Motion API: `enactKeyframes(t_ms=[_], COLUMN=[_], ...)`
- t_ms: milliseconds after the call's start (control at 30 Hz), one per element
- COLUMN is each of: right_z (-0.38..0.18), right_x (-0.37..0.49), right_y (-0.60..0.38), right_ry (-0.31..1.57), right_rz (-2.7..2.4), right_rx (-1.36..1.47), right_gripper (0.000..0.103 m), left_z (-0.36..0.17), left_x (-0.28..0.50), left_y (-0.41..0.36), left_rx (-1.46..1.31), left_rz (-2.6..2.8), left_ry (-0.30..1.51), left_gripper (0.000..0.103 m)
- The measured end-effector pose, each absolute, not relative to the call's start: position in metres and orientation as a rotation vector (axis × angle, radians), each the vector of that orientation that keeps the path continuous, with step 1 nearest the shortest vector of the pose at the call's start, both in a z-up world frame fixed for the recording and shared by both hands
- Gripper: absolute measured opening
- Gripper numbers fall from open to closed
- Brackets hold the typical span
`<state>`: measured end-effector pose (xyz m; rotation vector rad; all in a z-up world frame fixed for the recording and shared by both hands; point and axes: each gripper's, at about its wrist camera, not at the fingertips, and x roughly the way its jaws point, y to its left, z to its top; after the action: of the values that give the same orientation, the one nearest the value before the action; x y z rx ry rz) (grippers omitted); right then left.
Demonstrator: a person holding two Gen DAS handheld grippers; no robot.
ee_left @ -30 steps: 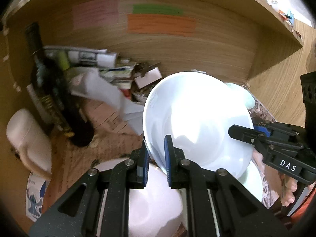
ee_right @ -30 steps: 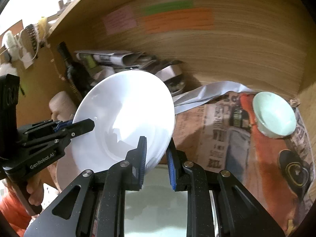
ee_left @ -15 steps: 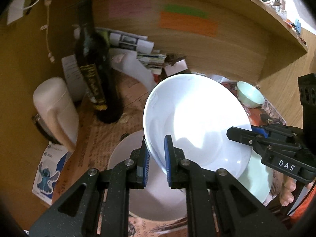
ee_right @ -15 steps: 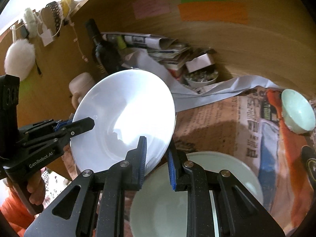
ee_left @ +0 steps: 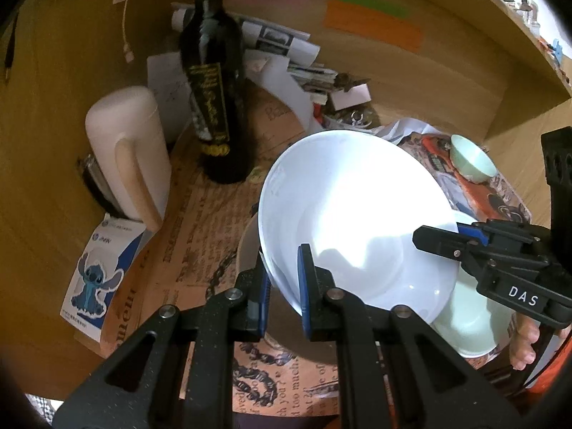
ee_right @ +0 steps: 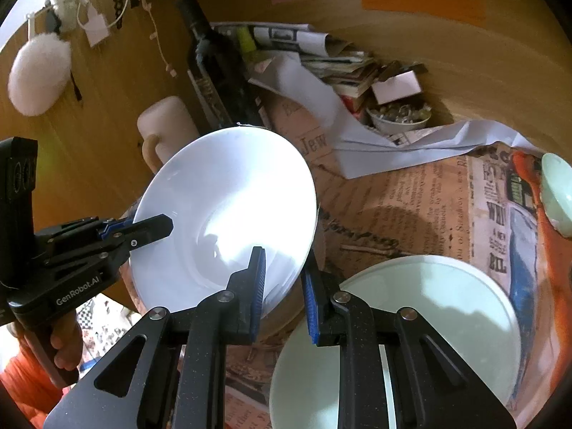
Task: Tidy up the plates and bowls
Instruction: 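Lower the white bowl with both grippers toward the mauve bowl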
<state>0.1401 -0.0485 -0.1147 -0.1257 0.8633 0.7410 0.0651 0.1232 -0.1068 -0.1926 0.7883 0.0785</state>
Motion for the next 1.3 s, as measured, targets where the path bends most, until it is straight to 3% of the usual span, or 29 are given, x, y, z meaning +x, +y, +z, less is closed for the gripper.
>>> enactKeyframes(t_ms=[667, 1300], right_z=[-0.132, -0.132], right_x=[0.144, 0.143], right_y=[-0.039, -0.031], right_ry=[0.909, 0.884], right_rz=[0.735, 0.721], right_rx=[-0.148, -0.250], right_gripper=[0.018, 0.023], left_z=[-0.123, -0.121], left_x=[0.066, 0.070], left_y=[0.123, 0.118], left_rx=[-0.142, -0.102], left_rz=[0.100, 0.056], left_ry=[0.795, 0.863], left_gripper=[0.014, 0.027])
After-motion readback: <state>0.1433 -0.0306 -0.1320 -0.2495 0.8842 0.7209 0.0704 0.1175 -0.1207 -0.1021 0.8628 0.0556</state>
